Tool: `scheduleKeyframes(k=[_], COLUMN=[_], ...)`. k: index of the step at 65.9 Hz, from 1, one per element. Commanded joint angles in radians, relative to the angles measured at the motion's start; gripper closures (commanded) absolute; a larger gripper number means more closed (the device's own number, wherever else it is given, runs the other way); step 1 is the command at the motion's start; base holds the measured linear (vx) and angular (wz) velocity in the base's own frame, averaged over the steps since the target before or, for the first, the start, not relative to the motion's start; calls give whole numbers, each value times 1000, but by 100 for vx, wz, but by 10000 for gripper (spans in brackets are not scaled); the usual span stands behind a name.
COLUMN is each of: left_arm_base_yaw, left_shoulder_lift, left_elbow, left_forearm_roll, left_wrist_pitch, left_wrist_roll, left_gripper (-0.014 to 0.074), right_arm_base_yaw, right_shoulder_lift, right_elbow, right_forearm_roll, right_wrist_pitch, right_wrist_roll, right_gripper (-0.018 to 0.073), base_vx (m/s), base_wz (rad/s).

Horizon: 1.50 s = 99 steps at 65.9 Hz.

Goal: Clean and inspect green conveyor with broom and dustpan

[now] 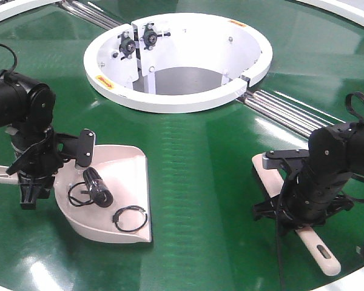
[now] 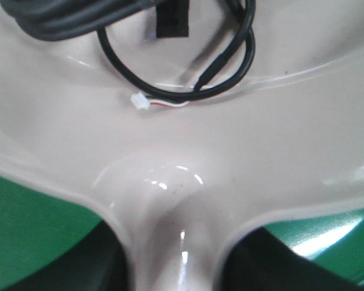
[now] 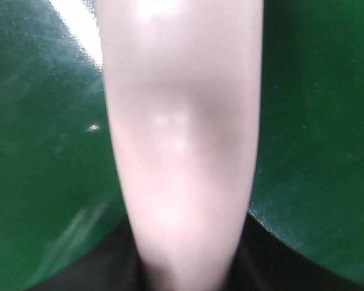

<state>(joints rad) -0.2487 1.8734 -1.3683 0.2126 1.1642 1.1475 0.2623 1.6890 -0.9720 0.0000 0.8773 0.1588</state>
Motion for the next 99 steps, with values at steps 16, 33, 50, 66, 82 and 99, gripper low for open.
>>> scheduleKeyframes(k=[16, 33, 50, 66, 82, 99], left_arm_base_yaw=[-5, -5, -5, -5, -5, -5], left_shoulder_lift=[-48, -56, -118, -238, -448, -684], left_elbow=[-33, -33, -33, -33, -33, -33], left_forearm_roll=[-28, -55, -83, -147, -226, -298], left_wrist_pitch=[34, 39, 53, 85, 84, -55], left_wrist_roll=[-3, -28, -28, -28, -138, -291], left_gripper=[361, 209, 154, 154, 157, 157], right_arm_base_yaw=[-5, -5, -5, -5, -5, -5], right_shoulder_lift=[-38, -48, -116, -219, -332, -506], right_elbow=[-23, -23, -23, -48, -202, -252], right_forearm_roll=[0, -31, -47, -49, -49, -55], right_wrist_pitch=[0, 0, 1, 10, 55, -26], right_wrist_roll=[-55, -55, -55, -56, -56, -120], right_gripper=[83, 25, 25, 25, 25, 31], base_vx=[0, 0, 0, 0, 0, 0], base_wz=[0, 0, 0, 0, 0, 0])
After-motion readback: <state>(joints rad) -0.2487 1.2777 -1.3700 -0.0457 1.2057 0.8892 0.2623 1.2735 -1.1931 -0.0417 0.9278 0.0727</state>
